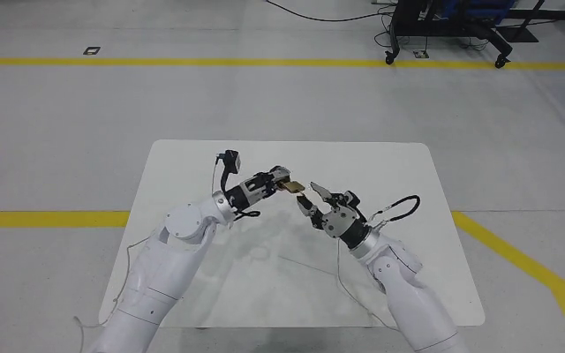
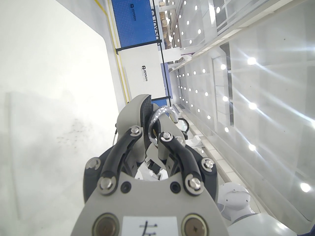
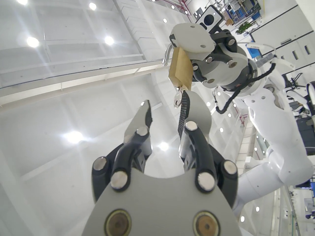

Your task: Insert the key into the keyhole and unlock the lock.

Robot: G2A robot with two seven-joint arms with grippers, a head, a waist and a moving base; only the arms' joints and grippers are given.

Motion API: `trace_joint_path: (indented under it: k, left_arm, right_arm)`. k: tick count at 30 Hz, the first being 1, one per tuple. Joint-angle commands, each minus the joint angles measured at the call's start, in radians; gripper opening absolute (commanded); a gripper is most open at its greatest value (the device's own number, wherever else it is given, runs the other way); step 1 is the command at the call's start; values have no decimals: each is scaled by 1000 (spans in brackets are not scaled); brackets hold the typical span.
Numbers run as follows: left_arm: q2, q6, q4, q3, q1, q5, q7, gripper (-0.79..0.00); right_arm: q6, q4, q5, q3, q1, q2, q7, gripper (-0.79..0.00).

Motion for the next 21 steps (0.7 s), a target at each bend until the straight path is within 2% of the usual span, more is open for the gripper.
trace_joint_path:
  k: [1, 5, 8, 12, 16, 21]
  left_arm:
    - [-1, 21, -5, 14, -1, 49, 27, -785]
    - [-3, 45, -10, 38, -8, 104, 39, -785]
    - [-4, 80, -10, 72, -19, 190, 35, -785]
    - [-10, 134, -12, 156, -40, 337, -7, -785]
    - [-20, 180, 15, 237, -75, 412, -94, -785]
    - [-38, 211, 50, 293, -104, 442, -90, -785]
  right_arm:
    - [20, -45, -57, 12, -27, 7, -15, 0]
    - [53, -162, -147, 90, -123, 28, -17, 0]
    - [32, -239, -173, 179, -209, 41, -14, 0]
    - [-19, -303, -135, 285, -301, 48, -15, 0]
    - [-19, -303, -135, 285, -301, 48, -15, 0]
    - [-19, -303, -135, 285, -301, 48, -15, 0]
